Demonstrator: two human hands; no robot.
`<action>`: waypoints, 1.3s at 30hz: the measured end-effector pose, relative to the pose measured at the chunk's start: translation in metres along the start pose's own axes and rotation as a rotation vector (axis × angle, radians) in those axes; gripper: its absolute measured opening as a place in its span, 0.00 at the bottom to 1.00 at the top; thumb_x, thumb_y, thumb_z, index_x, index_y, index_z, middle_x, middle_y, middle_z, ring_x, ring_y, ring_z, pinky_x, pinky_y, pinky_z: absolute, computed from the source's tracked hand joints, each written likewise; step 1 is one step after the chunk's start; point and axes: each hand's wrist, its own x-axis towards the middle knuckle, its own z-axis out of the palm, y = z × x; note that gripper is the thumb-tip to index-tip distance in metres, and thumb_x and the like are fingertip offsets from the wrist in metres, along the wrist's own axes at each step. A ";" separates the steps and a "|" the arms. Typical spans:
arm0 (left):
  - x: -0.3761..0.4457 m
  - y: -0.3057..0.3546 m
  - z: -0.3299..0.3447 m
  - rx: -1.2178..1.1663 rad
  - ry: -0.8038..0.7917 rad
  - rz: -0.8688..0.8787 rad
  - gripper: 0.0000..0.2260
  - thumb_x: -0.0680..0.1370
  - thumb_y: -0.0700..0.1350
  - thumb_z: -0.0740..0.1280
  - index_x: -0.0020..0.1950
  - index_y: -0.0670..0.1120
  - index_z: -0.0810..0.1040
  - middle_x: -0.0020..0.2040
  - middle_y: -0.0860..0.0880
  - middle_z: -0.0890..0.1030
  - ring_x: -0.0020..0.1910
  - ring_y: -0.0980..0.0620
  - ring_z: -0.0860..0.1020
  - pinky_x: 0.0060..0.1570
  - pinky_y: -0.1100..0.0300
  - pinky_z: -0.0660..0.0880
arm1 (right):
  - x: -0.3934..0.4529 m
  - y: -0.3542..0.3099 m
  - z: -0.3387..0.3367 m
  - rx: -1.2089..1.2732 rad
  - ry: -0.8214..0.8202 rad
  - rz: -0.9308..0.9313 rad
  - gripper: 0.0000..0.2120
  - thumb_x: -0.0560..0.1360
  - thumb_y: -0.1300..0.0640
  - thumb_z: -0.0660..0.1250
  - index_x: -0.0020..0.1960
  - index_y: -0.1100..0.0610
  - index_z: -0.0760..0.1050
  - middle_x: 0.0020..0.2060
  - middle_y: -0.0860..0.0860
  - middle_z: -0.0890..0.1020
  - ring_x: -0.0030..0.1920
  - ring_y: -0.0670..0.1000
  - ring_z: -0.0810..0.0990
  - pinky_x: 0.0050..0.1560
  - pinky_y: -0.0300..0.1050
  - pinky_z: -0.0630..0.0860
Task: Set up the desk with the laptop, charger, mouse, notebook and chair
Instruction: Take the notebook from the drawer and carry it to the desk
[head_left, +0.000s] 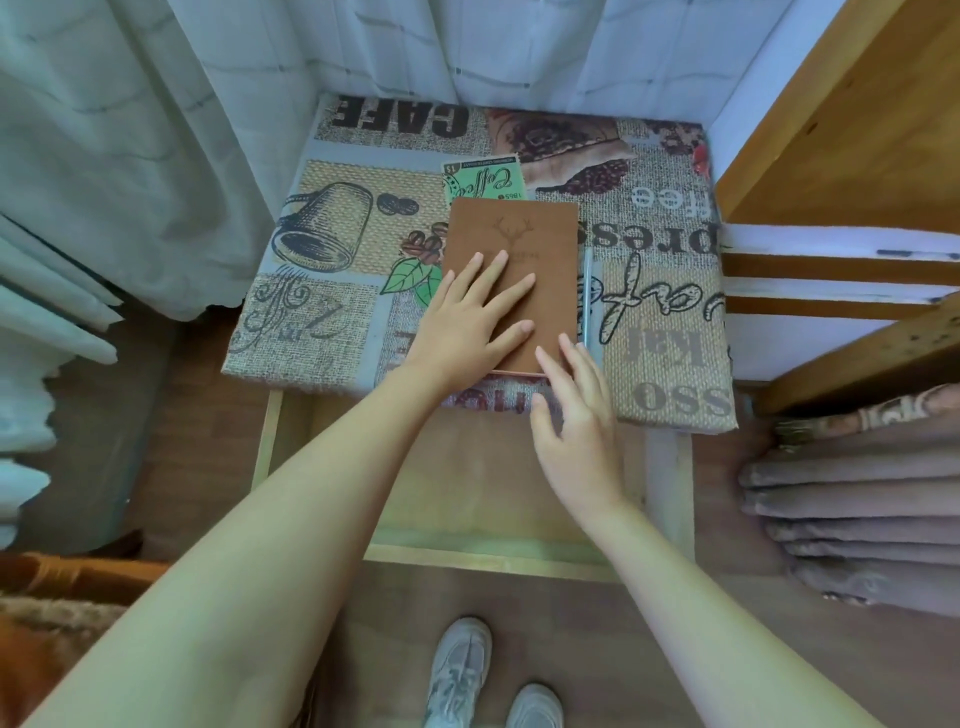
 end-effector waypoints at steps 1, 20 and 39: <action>-0.002 0.001 0.001 0.002 0.001 -0.001 0.24 0.81 0.60 0.54 0.77 0.59 0.56 0.79 0.50 0.51 0.78 0.48 0.46 0.75 0.49 0.43 | -0.005 -0.001 0.002 -0.045 0.018 -0.024 0.20 0.76 0.61 0.62 0.68 0.56 0.71 0.72 0.54 0.67 0.73 0.53 0.61 0.74 0.50 0.56; -0.023 -0.001 0.006 0.001 0.018 0.063 0.20 0.83 0.55 0.50 0.76 0.59 0.58 0.79 0.50 0.53 0.78 0.48 0.49 0.75 0.52 0.45 | -0.131 0.017 0.043 -0.372 -0.312 -0.367 0.23 0.74 0.46 0.64 0.67 0.53 0.71 0.67 0.54 0.74 0.54 0.54 0.80 0.55 0.52 0.77; -0.026 -0.001 0.009 0.047 0.033 0.063 0.20 0.84 0.55 0.48 0.77 0.59 0.55 0.79 0.50 0.52 0.78 0.49 0.47 0.74 0.52 0.44 | -0.106 0.014 0.039 -0.487 -0.296 -0.638 0.23 0.70 0.62 0.67 0.62 0.46 0.73 0.56 0.50 0.80 0.28 0.51 0.76 0.20 0.43 0.71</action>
